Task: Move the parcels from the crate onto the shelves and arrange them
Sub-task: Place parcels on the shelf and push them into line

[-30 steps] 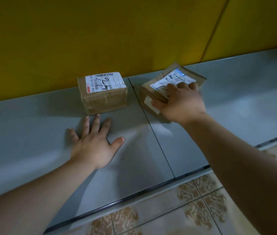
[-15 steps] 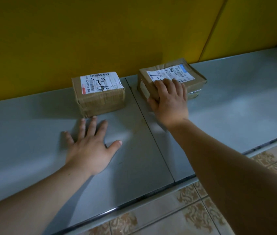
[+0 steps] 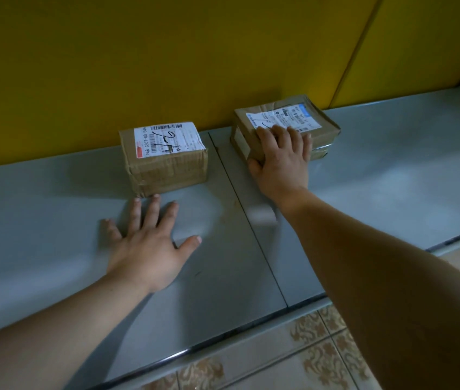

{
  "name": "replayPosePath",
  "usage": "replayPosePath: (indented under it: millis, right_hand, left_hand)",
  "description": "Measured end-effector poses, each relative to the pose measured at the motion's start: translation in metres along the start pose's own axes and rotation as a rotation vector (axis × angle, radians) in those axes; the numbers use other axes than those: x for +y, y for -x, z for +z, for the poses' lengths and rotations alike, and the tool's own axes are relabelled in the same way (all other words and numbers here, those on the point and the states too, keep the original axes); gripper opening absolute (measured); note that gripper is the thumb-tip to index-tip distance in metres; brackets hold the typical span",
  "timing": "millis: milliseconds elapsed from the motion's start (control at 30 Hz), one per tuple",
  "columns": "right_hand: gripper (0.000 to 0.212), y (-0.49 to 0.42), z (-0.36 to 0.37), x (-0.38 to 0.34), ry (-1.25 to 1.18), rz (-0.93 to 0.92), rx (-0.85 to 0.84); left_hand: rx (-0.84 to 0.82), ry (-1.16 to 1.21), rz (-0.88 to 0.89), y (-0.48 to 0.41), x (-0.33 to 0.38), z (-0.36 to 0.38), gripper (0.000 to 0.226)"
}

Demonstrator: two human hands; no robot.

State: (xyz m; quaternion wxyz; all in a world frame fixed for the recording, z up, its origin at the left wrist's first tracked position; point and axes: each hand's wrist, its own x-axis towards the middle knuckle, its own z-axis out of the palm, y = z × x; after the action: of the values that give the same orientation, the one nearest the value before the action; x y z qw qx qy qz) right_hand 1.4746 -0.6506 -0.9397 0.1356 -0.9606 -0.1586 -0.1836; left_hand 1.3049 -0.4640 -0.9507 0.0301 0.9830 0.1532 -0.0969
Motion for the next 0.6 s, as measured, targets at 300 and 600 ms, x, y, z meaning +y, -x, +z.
replayPosePath:
  millis: [300,600]
  right_hand:
    - [0.077,0.001,-0.028,-0.081,-0.172,-0.336,-0.225]
    - [0.061,-0.001,-0.001,-0.107,-0.214,-0.297,-0.365]
  left_hand:
    - [0.031,-0.014,0.017,0.001,-0.001,0.001,0.082]
    - [-0.004,0.025,0.024,0.001,-0.002,0.000,0.081]
